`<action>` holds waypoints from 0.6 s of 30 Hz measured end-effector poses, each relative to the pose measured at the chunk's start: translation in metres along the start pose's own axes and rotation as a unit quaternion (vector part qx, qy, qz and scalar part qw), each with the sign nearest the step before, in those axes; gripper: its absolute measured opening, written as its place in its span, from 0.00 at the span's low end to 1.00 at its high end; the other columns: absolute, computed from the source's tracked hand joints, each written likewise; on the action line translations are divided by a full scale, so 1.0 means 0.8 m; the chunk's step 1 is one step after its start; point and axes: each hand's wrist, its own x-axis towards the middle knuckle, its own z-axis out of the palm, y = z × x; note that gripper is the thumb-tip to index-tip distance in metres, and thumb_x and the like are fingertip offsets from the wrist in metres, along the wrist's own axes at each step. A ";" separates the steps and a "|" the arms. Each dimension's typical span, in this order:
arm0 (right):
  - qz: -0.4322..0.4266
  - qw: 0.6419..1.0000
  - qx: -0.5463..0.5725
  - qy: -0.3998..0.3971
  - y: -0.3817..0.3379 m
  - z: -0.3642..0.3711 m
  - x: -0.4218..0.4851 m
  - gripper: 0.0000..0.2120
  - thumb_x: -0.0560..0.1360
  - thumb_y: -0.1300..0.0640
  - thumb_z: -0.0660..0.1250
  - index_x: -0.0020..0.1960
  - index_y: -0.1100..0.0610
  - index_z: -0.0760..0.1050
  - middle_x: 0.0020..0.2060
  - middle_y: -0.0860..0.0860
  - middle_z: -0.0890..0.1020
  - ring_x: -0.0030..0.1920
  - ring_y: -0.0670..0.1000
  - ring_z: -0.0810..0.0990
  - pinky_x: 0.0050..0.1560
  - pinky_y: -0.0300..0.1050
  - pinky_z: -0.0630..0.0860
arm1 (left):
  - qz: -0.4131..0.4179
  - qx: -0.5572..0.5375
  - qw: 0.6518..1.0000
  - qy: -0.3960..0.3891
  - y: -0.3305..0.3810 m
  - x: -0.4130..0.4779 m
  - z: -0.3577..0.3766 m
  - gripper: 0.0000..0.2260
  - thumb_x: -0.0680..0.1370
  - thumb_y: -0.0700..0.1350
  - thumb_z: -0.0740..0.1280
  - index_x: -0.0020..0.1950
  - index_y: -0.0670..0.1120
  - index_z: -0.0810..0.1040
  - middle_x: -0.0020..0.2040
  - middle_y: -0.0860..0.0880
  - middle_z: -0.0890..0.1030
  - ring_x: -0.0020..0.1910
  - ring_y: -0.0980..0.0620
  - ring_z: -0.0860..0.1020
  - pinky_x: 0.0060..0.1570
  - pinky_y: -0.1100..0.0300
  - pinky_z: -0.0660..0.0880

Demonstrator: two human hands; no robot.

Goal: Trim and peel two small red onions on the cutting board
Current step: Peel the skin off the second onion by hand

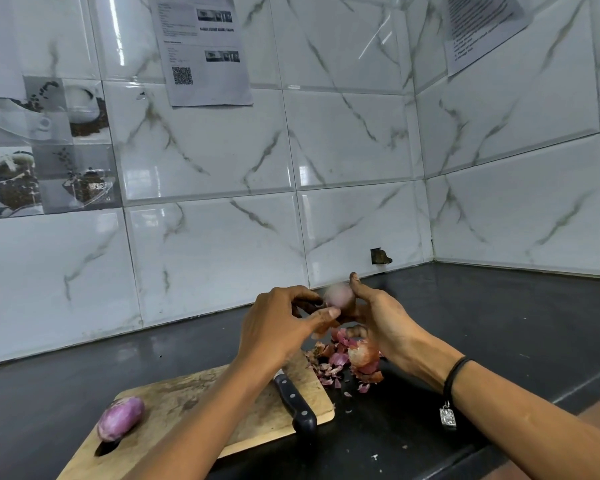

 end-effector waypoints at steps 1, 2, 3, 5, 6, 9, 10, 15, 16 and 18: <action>-0.006 1.000 -0.023 0.002 0.001 -0.001 0.001 0.28 0.84 0.41 0.53 0.54 0.61 0.83 0.49 0.57 0.87 0.47 0.53 0.83 0.43 0.45 0.75 | -0.004 -0.007 1.000 0.000 0.000 0.000 0.001 0.18 0.69 0.65 0.75 0.54 0.58 0.84 0.46 0.60 0.85 0.46 0.64 0.81 0.47 0.61 0.78; -0.015 0.999 -0.043 0.003 0.002 -0.002 0.001 0.29 0.83 0.38 0.54 0.53 0.59 0.84 0.49 0.56 0.87 0.49 0.53 0.83 0.47 0.47 0.76 | -0.008 -0.018 1.000 0.002 -0.001 0.000 0.001 0.18 0.69 0.64 0.75 0.53 0.57 0.85 0.46 0.60 0.86 0.46 0.63 0.82 0.50 0.59 0.80; -0.023 0.998 -0.060 0.002 0.002 -0.003 0.000 0.29 0.81 0.35 0.56 0.53 0.58 0.85 0.49 0.55 0.87 0.50 0.53 0.82 0.50 0.50 0.75 | -0.011 -0.034 0.999 0.006 -0.002 0.001 0.002 0.17 0.69 0.63 0.76 0.53 0.56 0.86 0.46 0.59 0.86 0.47 0.63 0.82 0.53 0.56 0.81; -0.038 0.996 -0.080 -0.002 0.001 -0.003 -0.003 0.28 0.75 0.33 0.63 0.55 0.56 0.85 0.50 0.54 0.87 0.49 0.52 0.81 0.51 0.50 0.74 | -0.018 -0.074 0.997 0.013 -0.005 0.003 0.001 0.15 0.70 0.62 0.75 0.51 0.57 0.86 0.43 0.59 0.86 0.47 0.63 0.84 0.55 0.53 0.81; -0.043 0.996 -0.084 -0.001 0.001 -0.003 -0.005 0.29 0.72 0.33 0.67 0.56 0.56 0.85 0.49 0.53 0.87 0.49 0.52 0.80 0.50 0.50 0.74 | -0.022 -0.090 0.996 0.011 -0.007 0.004 0.001 0.14 0.70 0.62 0.76 0.51 0.57 0.87 0.41 0.59 0.86 0.47 0.63 0.84 0.56 0.53 0.80; -0.047 0.994 -0.094 0.009 0.001 -0.003 -0.006 0.28 0.72 0.33 0.67 0.57 0.56 0.84 0.49 0.51 0.87 0.50 0.51 0.80 0.50 0.48 0.74 | -0.028 -0.130 0.991 0.000 -0.007 0.005 0.001 0.10 0.72 0.55 0.78 0.51 0.54 0.87 0.39 0.57 0.87 0.44 0.62 0.85 0.55 0.57 0.81; -0.048 0.994 -0.098 0.011 0.000 -0.003 -0.006 0.26 0.75 0.34 0.65 0.57 0.55 0.84 0.49 0.51 0.87 0.50 0.51 0.80 0.50 0.47 0.74 | -0.030 -0.142 0.989 0.001 -0.007 0.004 0.001 0.09 0.72 0.51 0.78 0.51 0.53 0.87 0.40 0.57 0.87 0.43 0.62 0.85 0.53 0.59 0.81; -0.020 0.992 -0.123 0.030 -0.001 -0.002 -0.004 0.27 0.79 0.34 0.58 0.56 0.53 0.85 0.48 0.50 0.88 0.54 0.52 0.82 0.48 0.45 0.74 | -0.034 -0.150 0.988 0.009 -0.010 0.006 0.000 0.05 0.73 0.47 0.78 0.48 0.54 0.87 0.40 0.57 0.87 0.42 0.61 0.85 0.45 0.66 0.79; -0.011 0.993 -0.116 0.037 0.000 -0.002 -0.003 0.28 0.79 0.33 0.58 0.55 0.54 0.85 0.48 0.51 0.88 0.53 0.53 0.82 0.49 0.46 0.74 | -0.036 -0.144 0.989 0.012 -0.011 0.007 0.000 0.05 0.74 0.47 0.78 0.48 0.54 0.87 0.40 0.57 0.87 0.42 0.61 0.85 0.46 0.66 0.79; 0.003 0.995 -0.086 0.050 0.000 -0.004 0.000 0.29 0.79 0.34 0.59 0.54 0.57 0.84 0.47 0.54 0.88 0.51 0.53 0.82 0.47 0.47 0.73 | -0.041 -0.129 0.991 0.016 -0.012 0.006 -0.001 0.04 0.74 0.47 0.77 0.46 0.55 0.86 0.39 0.59 0.86 0.43 0.62 0.84 0.47 0.65 0.79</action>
